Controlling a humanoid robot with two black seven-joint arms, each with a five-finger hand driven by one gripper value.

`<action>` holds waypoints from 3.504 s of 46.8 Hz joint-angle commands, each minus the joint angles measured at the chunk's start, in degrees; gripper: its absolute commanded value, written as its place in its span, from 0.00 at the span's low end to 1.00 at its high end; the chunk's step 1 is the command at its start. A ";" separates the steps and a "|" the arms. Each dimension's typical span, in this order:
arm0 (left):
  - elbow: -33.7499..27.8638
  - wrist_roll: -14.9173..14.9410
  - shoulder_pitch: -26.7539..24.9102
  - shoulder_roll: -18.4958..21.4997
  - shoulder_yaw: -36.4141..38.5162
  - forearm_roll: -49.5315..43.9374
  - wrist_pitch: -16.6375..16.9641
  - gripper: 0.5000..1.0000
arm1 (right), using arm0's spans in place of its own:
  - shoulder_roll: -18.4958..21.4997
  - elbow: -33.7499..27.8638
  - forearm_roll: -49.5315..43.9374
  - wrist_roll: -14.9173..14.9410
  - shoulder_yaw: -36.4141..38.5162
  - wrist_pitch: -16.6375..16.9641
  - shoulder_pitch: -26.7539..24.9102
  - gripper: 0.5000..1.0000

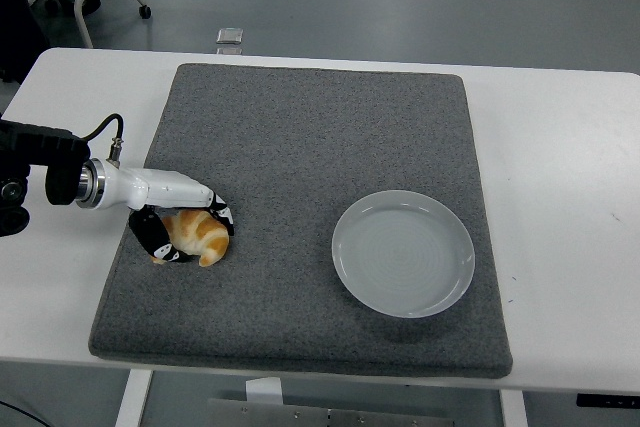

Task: Place the bread on the plate

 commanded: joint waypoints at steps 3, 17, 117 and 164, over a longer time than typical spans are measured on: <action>0.16 0.01 0.07 0.06 -0.02 0.30 -0.08 0.47 | 0.00 0.00 0.00 0.00 0.00 0.00 0.00 0.86; 0.60 -0.43 -0.02 -0.03 -0.02 2.94 -0.34 0.00 | 0.00 0.00 0.00 0.00 0.00 0.00 0.00 0.86; 7.98 -2.63 -11.01 -14.61 -36.76 -2.42 -13.35 0.00 | 0.00 0.00 0.00 0.00 0.00 0.00 0.00 0.86; 17.21 -6.32 -1.96 -37.55 -31.92 7.95 -12.82 0.00 | 0.00 0.00 0.00 0.00 0.00 0.00 0.00 0.86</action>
